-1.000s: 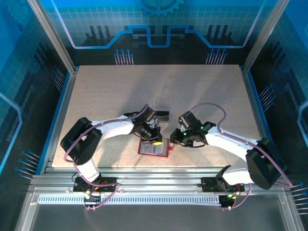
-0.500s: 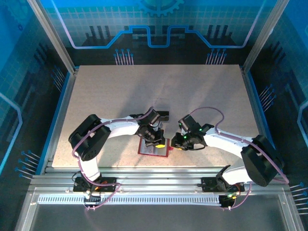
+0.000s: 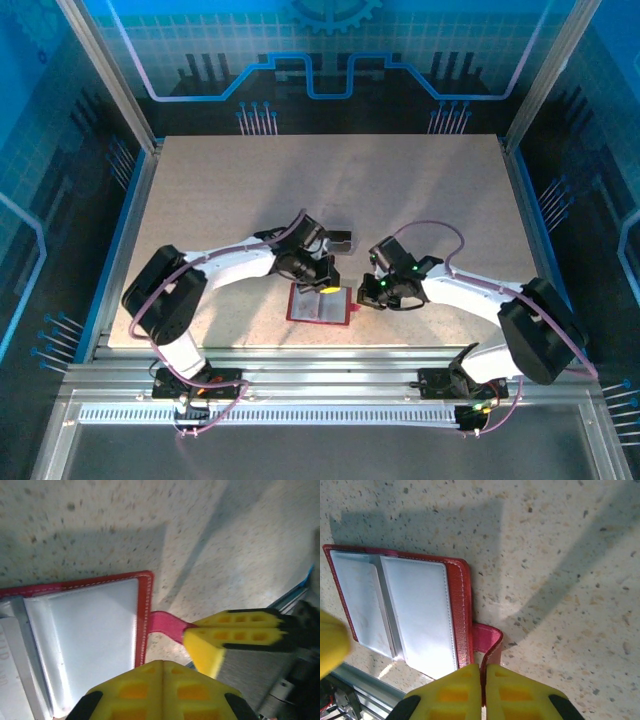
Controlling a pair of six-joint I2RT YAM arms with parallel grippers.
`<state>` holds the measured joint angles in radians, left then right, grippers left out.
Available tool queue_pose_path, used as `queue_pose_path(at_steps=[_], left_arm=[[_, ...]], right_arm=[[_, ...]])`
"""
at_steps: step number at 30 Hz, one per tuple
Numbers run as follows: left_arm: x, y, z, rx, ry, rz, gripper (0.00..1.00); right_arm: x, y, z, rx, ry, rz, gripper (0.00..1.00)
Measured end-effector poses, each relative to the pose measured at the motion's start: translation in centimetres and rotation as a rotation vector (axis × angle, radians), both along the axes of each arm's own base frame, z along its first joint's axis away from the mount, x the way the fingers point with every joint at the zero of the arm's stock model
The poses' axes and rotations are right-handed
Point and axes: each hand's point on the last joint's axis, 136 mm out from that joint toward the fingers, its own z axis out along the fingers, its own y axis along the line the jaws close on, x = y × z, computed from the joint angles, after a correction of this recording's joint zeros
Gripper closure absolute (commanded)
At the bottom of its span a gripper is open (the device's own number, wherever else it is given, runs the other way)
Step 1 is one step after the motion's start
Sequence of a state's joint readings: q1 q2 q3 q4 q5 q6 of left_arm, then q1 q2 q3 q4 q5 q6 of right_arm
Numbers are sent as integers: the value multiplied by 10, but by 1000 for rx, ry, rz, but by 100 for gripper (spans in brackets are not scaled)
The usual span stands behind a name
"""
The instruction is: Take the credit cards out of the card holder
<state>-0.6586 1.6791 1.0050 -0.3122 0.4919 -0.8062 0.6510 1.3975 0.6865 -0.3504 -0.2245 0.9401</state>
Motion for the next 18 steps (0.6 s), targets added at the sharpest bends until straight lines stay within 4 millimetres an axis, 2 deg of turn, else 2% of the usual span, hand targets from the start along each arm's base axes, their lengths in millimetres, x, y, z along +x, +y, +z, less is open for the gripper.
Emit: queue_pose_path(at_steps=[3, 6, 8, 13, 18], left_arm=[[8, 10, 13, -14, -33, 34, 99], [9, 23, 15, -6, -42, 62, 99], [7, 31, 12, 8, -40, 69, 99], [-4, 50, -4, 63, -8, 85, 99], [-16, 64, -15, 114, 9, 85, 99]], right_arm=[[7, 4, 3, 3, -9, 5, 93], [14, 9, 6, 7, -18, 11, 93], [15, 10, 6, 7, -19, 16, 91], [16, 10, 5, 0, -16, 23, 81], [13, 7, 8, -13, -6, 25, 77]])
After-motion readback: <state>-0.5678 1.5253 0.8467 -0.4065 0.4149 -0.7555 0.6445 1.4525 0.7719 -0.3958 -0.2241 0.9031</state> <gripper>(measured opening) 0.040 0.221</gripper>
